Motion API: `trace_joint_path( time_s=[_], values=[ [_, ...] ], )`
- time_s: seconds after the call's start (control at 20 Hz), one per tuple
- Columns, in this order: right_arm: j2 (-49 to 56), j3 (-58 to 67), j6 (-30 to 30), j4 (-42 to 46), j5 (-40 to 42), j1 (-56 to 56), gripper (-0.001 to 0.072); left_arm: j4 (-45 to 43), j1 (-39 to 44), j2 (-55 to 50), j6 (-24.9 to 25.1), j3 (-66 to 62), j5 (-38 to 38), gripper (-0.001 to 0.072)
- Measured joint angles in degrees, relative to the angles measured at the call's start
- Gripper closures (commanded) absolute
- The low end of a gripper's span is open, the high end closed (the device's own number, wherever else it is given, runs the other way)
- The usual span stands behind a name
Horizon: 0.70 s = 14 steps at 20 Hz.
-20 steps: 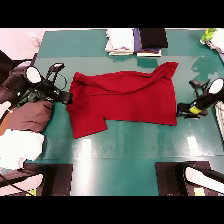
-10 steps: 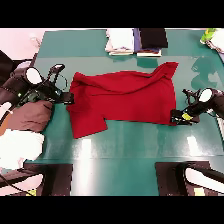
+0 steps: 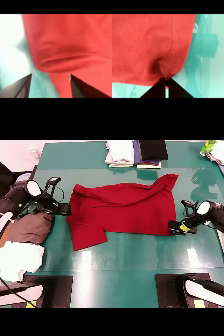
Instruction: Fold the shirts.
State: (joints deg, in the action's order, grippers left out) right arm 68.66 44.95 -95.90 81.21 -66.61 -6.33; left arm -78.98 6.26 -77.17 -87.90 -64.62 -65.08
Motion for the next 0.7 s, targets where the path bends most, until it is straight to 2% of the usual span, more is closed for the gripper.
trace_joint_path(
  time_s=[0.35,0.45,0.55,0.7],
  values=[
    [-0.5,0.0,0.0,-0.2,-0.1,0.1,0.0689,5.9,-1.5,-8.5,-0.5,0.0,1.1,0.0135],
    [-0.5,0.0,0.0,-0.2,-0.4,0.1,0.0688,7.2,-1.7,-9.6,-0.6,-0.2,0.9,0.0365],
    [-0.5,0.0,0.0,-0.2,-0.4,0.1,0.0689,8.6,-1.7,-10.4,-0.6,-0.2,0.5,0.0661],
    [-0.5,1.5,0.0,-0.2,-0.7,0.2,0.0689,8.7,-1.6,-10.9,0.5,-1.3,-0.9,0.068]
  ],
)
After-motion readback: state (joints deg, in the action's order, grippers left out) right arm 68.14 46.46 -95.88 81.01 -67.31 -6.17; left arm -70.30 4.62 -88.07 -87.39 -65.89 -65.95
